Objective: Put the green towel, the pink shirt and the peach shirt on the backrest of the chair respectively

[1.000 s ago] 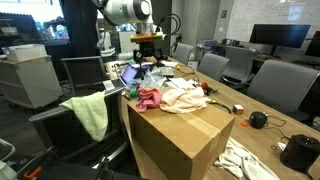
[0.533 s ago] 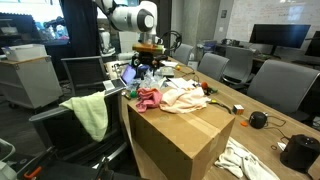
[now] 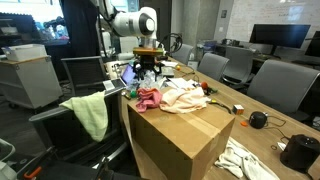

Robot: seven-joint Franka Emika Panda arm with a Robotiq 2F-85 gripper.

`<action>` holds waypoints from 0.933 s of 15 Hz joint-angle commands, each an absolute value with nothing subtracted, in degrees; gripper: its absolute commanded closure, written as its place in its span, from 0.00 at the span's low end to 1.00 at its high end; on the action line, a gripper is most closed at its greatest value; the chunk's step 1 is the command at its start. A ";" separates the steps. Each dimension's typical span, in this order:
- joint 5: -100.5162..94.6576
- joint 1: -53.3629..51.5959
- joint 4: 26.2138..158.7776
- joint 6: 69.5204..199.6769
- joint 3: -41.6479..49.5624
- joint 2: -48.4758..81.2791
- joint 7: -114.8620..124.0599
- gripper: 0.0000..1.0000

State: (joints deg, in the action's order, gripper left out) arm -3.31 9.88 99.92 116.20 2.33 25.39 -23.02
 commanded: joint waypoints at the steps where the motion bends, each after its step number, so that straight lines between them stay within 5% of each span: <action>1: -7.20 8.27 98.25 114.51 3.29 26.19 -19.81 0.00; 14: -6.41 9.39 98.59 113.96 2.37 29.42 -20.61 0.00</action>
